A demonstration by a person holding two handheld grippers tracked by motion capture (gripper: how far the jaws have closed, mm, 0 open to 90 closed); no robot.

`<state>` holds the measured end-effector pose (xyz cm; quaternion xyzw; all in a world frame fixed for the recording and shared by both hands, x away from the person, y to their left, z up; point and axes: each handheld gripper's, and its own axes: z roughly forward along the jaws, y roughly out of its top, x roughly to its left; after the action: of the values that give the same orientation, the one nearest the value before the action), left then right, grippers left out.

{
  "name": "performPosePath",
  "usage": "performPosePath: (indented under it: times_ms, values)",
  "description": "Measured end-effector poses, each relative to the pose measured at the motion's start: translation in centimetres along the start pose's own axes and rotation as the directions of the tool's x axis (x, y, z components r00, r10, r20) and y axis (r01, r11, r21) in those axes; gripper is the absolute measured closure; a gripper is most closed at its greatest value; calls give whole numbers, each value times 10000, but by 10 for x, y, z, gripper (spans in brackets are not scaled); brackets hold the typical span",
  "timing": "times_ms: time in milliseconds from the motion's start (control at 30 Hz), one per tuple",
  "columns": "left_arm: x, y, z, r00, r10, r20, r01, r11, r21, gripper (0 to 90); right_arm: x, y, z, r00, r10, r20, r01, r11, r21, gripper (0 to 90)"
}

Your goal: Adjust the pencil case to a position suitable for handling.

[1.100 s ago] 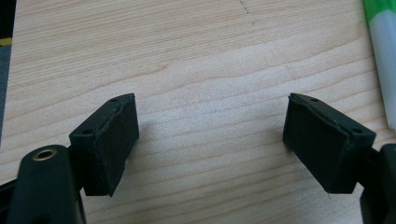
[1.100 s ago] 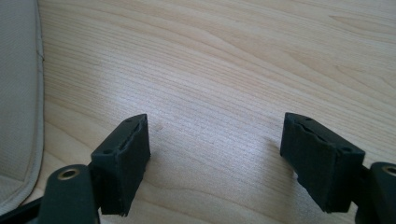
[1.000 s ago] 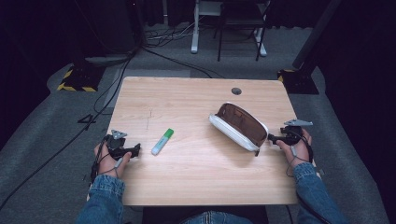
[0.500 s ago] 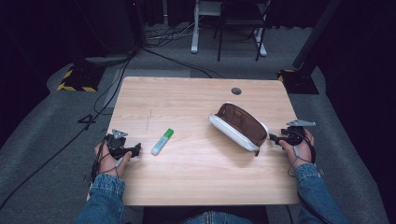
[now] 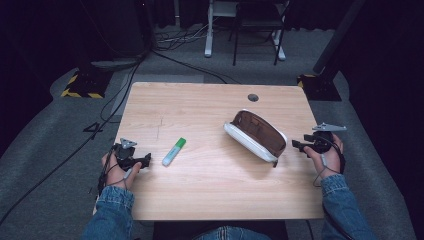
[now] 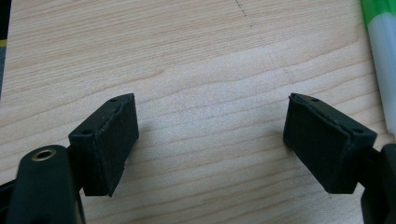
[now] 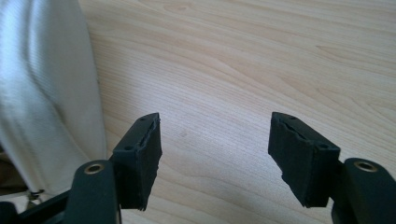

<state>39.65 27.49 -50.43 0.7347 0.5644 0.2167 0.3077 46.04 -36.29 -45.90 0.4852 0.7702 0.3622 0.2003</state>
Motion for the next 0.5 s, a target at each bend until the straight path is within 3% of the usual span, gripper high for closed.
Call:
performPosePath:
  times_ms: [167,500]
  values:
    - [0,0,0,10000,7,7,-7,10000,-9,183,4,8,-10,9998,-30,-191,26,9998,-177,335]
    - [0,0,0,10000,45,22,-45,10000,5,184,14,18,-20,9994,-137,-331,136,9999,-15,295]
